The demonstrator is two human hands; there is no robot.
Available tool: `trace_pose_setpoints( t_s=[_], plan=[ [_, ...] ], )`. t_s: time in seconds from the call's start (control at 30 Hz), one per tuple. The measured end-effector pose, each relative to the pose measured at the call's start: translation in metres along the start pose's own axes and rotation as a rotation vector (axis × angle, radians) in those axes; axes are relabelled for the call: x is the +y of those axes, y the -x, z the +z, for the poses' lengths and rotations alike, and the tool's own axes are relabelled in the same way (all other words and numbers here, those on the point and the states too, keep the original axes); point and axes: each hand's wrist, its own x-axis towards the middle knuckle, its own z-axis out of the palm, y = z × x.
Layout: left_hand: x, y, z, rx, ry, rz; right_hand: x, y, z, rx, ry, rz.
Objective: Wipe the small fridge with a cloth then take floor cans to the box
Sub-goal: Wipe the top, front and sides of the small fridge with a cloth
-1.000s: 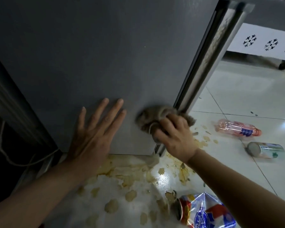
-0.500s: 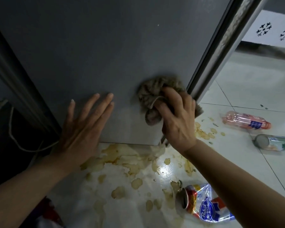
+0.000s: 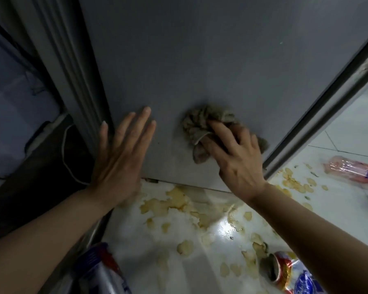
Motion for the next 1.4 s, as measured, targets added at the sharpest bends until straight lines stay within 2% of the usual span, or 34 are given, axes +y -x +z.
trace_pose_setpoints(
  t_s=[0.03, 0.1, 0.2, 0.3, 0.37, 0.53, 0.6, 0.67, 0.73, 0.77, 0.83, 0.9, 1.0, 1.07, 1.13, 1.23, 1.3, 1.4],
  plan=[
    [-0.008, 0.001, 0.0, -0.01, -0.012, 0.006, -0.006, -0.002, 0.005, 0.036, -0.003, 0.027],
    [-0.018, 0.002, 0.001, -0.025, -0.037, 0.03, -0.015, 0.008, 0.02, 0.027, 0.021, -0.068],
    [-0.019, 0.0, 0.002, -0.015, -0.035, 0.038, -0.032, 0.031, 0.043, -0.238, 0.09, -0.377],
    [-0.021, 0.001, 0.001, -0.009, -0.028, 0.06, -0.049, 0.035, 0.05, -0.418, 0.144, -0.428],
    [-0.026, 0.005, -0.002, -0.029, -0.031, 0.052, -0.05, 0.023, 0.043, -0.365, 0.113, -0.39],
    [-0.047, 0.014, -0.005, -0.086, -0.021, 0.008, -0.047, -0.041, 0.028, 0.042, -0.009, -0.069],
    [-0.051, 0.016, -0.005, -0.088, 0.0, 0.022, -0.052, -0.038, 0.037, 0.058, 0.026, -0.119],
    [-0.052, 0.016, -0.004, -0.087, 0.026, 0.024, -0.059, -0.02, 0.047, -0.115, 0.06, -0.319],
    [-0.053, 0.017, -0.006, -0.092, 0.053, 0.037, -0.075, -0.003, 0.055, -0.41, 0.134, -0.493],
    [-0.053, 0.018, -0.007, -0.097, 0.067, 0.043, -0.083, 0.002, 0.057, -0.525, 0.16, -0.523],
    [-0.056, 0.022, -0.009, -0.118, 0.094, 0.042, -0.09, 0.0, 0.056, -0.604, 0.182, -0.529],
    [-0.059, 0.03, -0.012, -0.171, 0.126, 0.006, -0.087, -0.018, 0.048, -0.47, 0.102, -0.454],
    [-0.067, 0.041, -0.012, -0.267, 0.153, -0.084, -0.081, -0.063, 0.035, -0.11, -0.04, -0.259],
    [-0.069, 0.045, -0.008, -0.313, 0.171, -0.124, -0.084, -0.081, 0.037, 0.004, -0.038, -0.19],
    [-0.07, 0.048, -0.005, -0.323, 0.194, -0.156, -0.091, -0.076, 0.046, -0.043, -0.024, -0.26],
    [-0.069, 0.056, -0.003, -0.326, 0.213, -0.167, -0.107, -0.045, 0.064, -0.385, 0.129, -0.566],
    [-0.07, 0.062, -0.005, -0.319, 0.215, -0.178, -0.116, -0.037, 0.067, -0.522, 0.16, -0.601],
    [-0.076, 0.069, -0.008, -0.334, 0.207, -0.184, -0.113, -0.06, 0.056, -0.377, 0.05, -0.491]
  ],
)
